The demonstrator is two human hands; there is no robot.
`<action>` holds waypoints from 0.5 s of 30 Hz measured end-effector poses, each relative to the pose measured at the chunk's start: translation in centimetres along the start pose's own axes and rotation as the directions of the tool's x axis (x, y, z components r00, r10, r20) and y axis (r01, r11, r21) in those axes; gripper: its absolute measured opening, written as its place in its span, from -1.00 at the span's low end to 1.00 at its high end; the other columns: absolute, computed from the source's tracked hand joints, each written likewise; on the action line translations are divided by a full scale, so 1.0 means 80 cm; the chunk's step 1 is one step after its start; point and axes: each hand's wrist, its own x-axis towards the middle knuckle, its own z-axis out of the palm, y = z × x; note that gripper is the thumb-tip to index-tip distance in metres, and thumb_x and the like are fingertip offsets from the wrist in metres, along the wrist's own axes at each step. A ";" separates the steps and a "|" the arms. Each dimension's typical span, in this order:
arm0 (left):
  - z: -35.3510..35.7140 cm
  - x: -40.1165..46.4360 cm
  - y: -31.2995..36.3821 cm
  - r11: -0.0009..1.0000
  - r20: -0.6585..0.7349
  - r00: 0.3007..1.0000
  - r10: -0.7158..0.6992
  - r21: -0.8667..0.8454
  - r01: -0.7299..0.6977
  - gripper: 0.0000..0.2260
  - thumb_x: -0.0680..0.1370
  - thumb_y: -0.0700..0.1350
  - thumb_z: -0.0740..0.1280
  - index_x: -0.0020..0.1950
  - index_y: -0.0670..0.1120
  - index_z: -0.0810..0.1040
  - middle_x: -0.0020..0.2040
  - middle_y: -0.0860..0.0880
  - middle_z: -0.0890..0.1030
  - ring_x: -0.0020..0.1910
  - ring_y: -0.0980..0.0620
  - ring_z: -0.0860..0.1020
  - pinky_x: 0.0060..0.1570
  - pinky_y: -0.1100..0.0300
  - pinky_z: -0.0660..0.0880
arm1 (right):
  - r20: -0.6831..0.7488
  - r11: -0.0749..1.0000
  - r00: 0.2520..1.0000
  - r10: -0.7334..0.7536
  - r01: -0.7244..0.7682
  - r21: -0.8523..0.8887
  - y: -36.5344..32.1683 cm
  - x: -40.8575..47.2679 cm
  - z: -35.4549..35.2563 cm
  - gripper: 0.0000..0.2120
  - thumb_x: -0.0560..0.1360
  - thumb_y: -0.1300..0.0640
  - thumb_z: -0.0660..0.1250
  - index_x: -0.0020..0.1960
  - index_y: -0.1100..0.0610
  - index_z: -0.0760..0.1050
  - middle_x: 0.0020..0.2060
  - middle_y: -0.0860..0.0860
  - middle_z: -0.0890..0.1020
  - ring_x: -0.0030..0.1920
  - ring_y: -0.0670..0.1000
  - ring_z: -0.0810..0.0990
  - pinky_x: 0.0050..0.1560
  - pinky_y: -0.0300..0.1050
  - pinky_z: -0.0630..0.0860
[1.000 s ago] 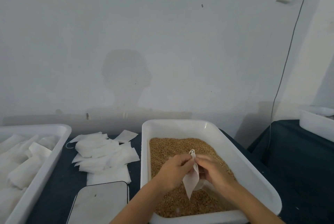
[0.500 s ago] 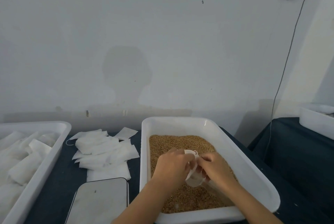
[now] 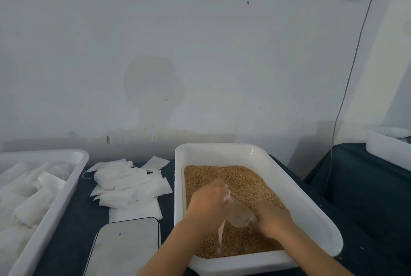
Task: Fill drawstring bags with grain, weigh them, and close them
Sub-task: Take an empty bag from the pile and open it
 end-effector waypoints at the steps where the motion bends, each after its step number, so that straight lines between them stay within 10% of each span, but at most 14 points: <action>1: 0.002 -0.004 0.000 1.000 0.133 0.991 -0.023 0.024 0.019 -0.81 0.59 -0.08 0.13 0.07 -0.09 0.49 0.01 0.03 0.51 -0.08 0.08 0.51 -0.11 0.28 0.45 | -0.019 0.999 1.000 -0.017 0.016 -0.037 -0.001 -0.001 0.000 -0.72 0.53 -0.08 0.26 0.12 0.07 0.47 0.03 -0.05 0.58 0.04 -0.03 0.54 0.18 -0.09 0.42; 8: 0.000 -0.007 0.002 0.987 0.184 0.979 0.084 0.118 -0.107 -0.81 0.60 -0.06 0.10 0.08 -0.04 0.48 -0.12 -0.05 0.59 -0.15 -0.03 0.55 -0.14 0.15 0.43 | -0.163 0.996 0.987 0.010 -0.024 -0.084 0.013 0.006 -0.046 -0.95 0.55 0.14 0.21 -0.06 0.08 0.44 -0.26 -0.10 0.49 -0.24 -0.11 0.52 -0.28 -0.26 0.46; 15: 0.004 -0.006 0.001 0.975 0.263 0.965 0.016 0.210 -0.074 -0.84 0.63 -0.13 0.12 0.12 -0.07 0.46 -0.06 -0.09 0.58 -0.05 -0.08 0.56 -0.04 0.07 0.46 | -0.088 0.924 0.992 0.096 -0.121 -0.363 0.008 0.021 -0.106 -0.79 0.43 0.10 0.36 -0.25 0.08 0.34 -0.29 -0.07 0.42 -0.18 -0.04 0.49 -0.15 -0.21 0.42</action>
